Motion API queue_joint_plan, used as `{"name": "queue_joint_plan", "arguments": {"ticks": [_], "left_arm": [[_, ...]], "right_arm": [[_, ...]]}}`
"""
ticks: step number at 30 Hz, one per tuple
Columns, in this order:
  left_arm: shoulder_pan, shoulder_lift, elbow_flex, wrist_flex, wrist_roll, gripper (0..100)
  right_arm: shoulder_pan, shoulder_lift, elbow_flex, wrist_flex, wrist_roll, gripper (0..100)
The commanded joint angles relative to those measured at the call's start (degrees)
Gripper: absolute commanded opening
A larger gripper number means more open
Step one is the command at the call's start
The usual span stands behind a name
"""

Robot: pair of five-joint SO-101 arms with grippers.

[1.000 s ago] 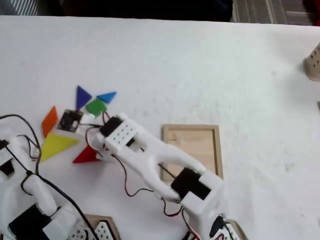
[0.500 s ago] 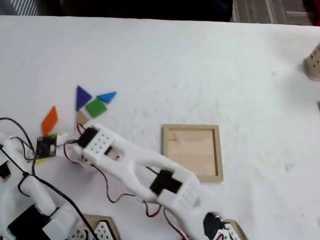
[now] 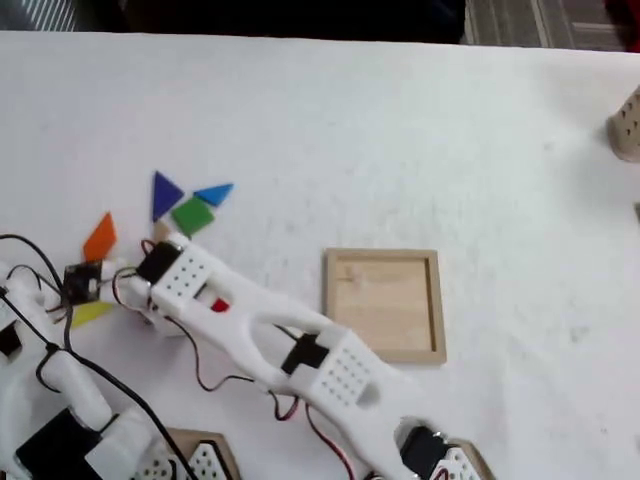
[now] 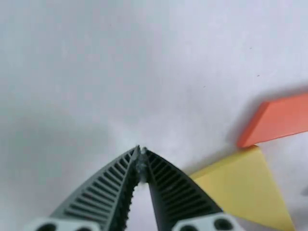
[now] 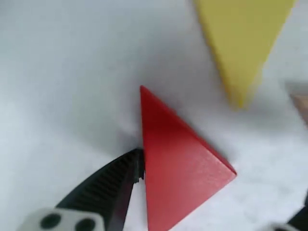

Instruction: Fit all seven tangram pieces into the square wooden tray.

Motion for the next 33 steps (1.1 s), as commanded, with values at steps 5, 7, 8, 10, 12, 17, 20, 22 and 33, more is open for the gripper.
{"name": "queue_joint_plan", "arguments": {"ticks": [5, 7, 8, 10, 12, 17, 20, 22, 33], "left_arm": [[1.5, 0.0, -1.5, -0.5, 0.1, 2], [1.5, 0.0, -1.5, -0.6, 0.0, 2], [1.5, 0.0, -1.5, -0.6, 0.0, 2], [1.5, 0.0, -1.5, -0.7, 0.0, 2], [1.4, 0.0, -1.4, -0.7, -0.1, 2], [1.2, 0.0, -1.4, -0.7, -0.1, 2], [1.2, -0.1, -1.4, -0.7, -0.1, 2], [1.1, -0.3, -1.4, -0.7, -0.1, 2], [-8.1, 0.0, -4.2, -0.7, 4.4, 2]], "right_arm": [[1.3, 4.2, -10.6, 4.3, -1.6, 35.9], [1.5, 5.6, -13.4, 6.4, -1.8, 34.4], [1.5, 6.2, -14.5, 7.6, -2.0, 34.1], [1.5, 7.5, -16.7, 10.4, -2.1, 34.1], [1.6, 8.7, -18.4, 13.2, -2.1, 34.1], [2.6, 11.0, -21.5, 19.0, -2.2, 34.1], [2.5, 11.9, -22.2, 20.9, -2.4, 34.1], [2.5, 12.0, -22.2, 21.3, -4.6, 34.1], [3.0, 12.1, -22.2, 21.1, -9.1, 34.1]]}}
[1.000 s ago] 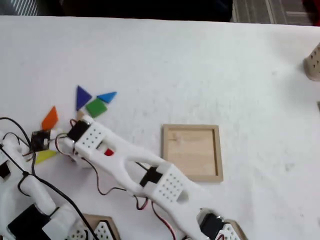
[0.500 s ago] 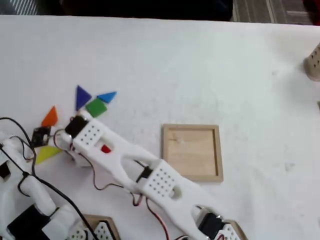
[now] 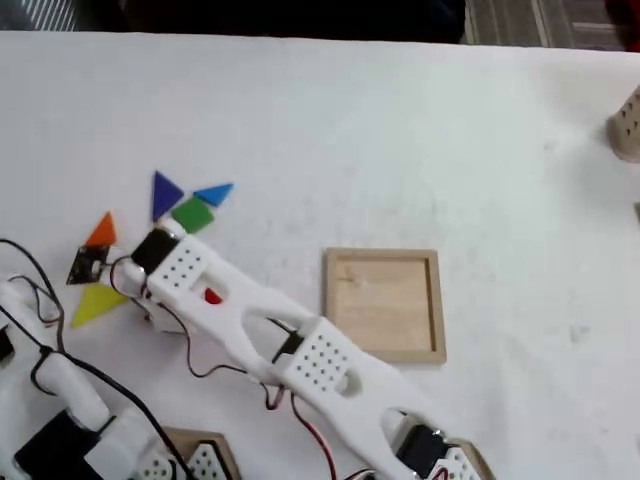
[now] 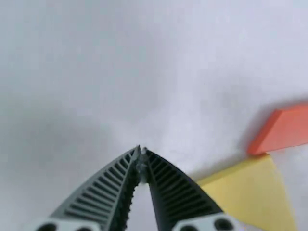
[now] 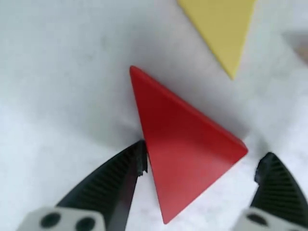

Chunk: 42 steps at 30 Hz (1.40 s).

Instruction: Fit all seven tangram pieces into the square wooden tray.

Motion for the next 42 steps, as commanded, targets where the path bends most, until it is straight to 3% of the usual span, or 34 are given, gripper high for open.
{"name": "queue_joint_plan", "arguments": {"ticks": [1, 6, 13, 21, 34, 42], "left_arm": [[-7.0, 0.0, -3.7, -1.1, 6.2, 2], [-11.9, 0.0, -2.5, -4.2, 11.3, 2], [-13.1, 0.0, -2.4, -4.3, 11.3, 2], [-13.0, 0.0, -2.4, -4.3, 11.3, 2], [-12.7, 0.0, -2.4, -4.3, 11.3, 2], [-12.3, 0.0, -2.4, -4.3, 11.3, 2]], "right_arm": [[1.6, 0.2, -0.4, 1.5, -0.7, 34.1], [0.9, -0.2, -0.9, 1.1, -0.7, 34.1], [-3.2, 0.3, -2.5, 0.3, -7.2, 34.1], [-2.6, 0.5, -2.2, 3.1, -2.5, 34.1], [-2.7, -2.9, -4.2, 3.5, -0.9, 34.1], [0.1, -11.6, -3.1, 3.6, -9.3, 34.1]]}}
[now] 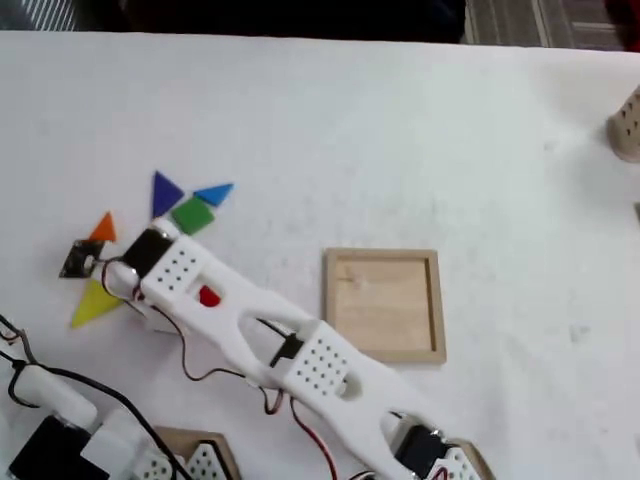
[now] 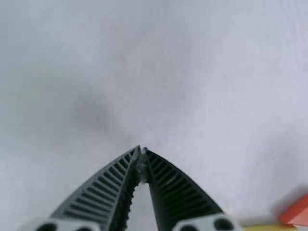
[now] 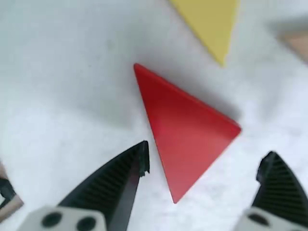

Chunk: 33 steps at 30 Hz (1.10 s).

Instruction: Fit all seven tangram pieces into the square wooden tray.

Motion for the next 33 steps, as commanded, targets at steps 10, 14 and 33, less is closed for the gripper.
{"name": "queue_joint_plan", "arguments": {"ticks": [10, 14, 33], "left_arm": [[1.1, -0.6, -1.4, -1.2, 0.5, 2], [1.1, -0.6, -1.4, -1.2, 0.4, 2], [1.1, -0.5, -1.2, -1.2, 0.3, 2]], "right_arm": [[0.5, -12.8, 9.3, -2.5, -4.5, 34.1], [-1.2, -9.6, 9.1, -4.6, 2.5, 34.1], [-2.2, 2.1, 5.2, -6.0, 6.2, 34.1]]}}
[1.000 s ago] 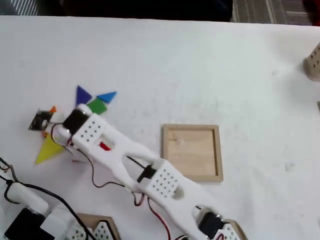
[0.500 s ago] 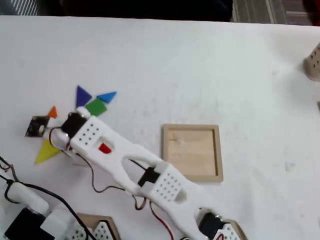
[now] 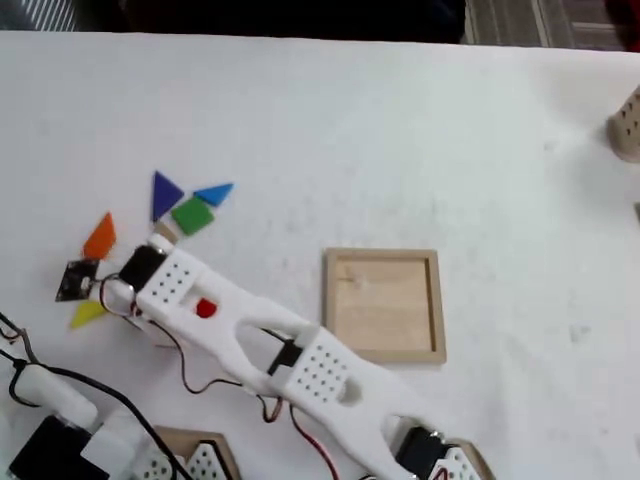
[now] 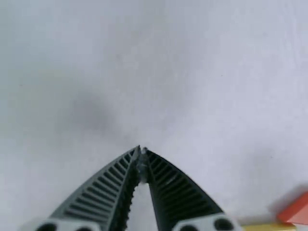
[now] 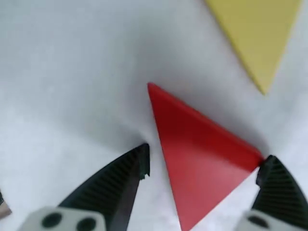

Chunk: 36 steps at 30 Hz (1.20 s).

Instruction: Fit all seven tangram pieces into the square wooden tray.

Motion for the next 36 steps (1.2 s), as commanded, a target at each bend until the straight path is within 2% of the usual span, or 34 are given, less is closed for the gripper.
{"name": "queue_joint_plan", "arguments": {"ticks": [1, 11, 19, 28, 30, 36], "left_arm": [[0.7, -0.5, -1.2, -1.2, 0.3, 2], [0.7, -0.5, -1.2, -1.3, 0.3, 2], [0.7, -0.5, -1.2, -1.3, 0.3, 2], [0.7, -0.5, -1.1, -1.3, 0.3, 2], [0.7, -0.5, -1.1, -1.3, 0.3, 2], [0.7, -0.5, -1.1, -1.3, 0.3, 2]], "right_arm": [[0.2, 0.3, -3.2, 0.3, 1.2, 34.1], [2.0, 0.4, -3.6, 0.0, 3.6, 34.0], [1.7, 2.1, -4.0, 2.9, 13.9, 34.0], [1.7, 2.2, -4.0, 3.6, 14.1, 33.9], [1.7, 2.2, -4.0, 3.6, 14.1, 31.3], [1.7, 2.2, -4.0, 3.7, 14.0, 13.2]]}}
